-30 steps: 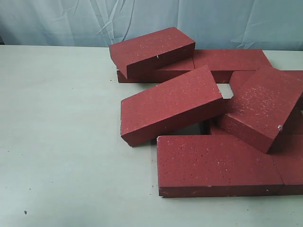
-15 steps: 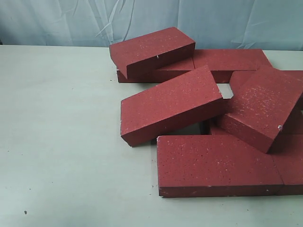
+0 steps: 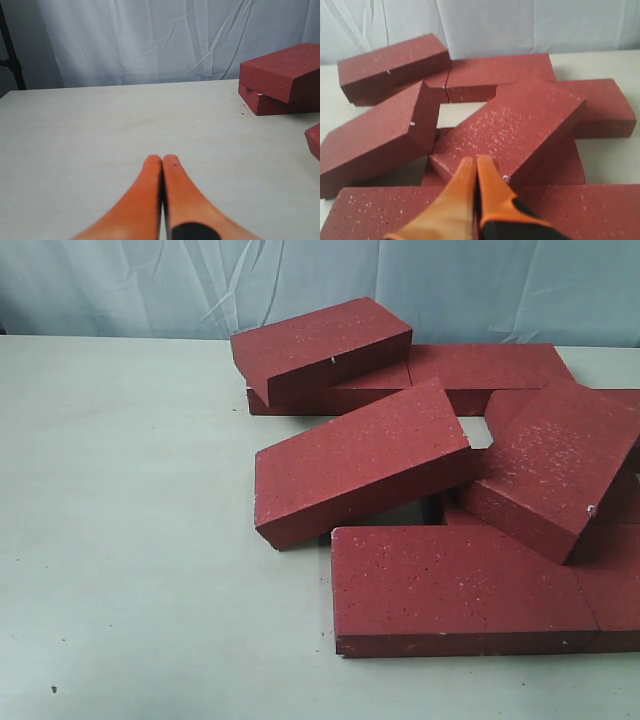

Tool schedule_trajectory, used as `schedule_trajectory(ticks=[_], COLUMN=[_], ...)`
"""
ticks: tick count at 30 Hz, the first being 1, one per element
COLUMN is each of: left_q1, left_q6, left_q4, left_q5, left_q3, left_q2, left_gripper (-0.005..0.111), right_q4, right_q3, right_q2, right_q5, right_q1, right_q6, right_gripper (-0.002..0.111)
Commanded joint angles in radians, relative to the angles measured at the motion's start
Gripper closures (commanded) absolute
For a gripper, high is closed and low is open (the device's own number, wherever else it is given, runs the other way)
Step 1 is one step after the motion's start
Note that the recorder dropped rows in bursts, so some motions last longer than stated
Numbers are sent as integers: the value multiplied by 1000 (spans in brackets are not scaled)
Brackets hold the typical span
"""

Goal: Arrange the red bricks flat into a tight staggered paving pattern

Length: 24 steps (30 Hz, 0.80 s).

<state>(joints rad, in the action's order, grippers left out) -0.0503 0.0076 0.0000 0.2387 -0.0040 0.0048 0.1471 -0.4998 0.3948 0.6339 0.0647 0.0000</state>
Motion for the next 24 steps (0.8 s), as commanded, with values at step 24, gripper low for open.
schedule_trajectory(ticks=[24], left_q1=[-3], left_q6=[0], left_q4=[0], left_q5=[-7], left_q3=[4], left_q2=[-5], left_gripper=[107], right_q4=[72], right_q3=[-301], right_q2=[739], right_q5=[15], right_q1=[-5], right_q6=[-53], right_gripper=[109])
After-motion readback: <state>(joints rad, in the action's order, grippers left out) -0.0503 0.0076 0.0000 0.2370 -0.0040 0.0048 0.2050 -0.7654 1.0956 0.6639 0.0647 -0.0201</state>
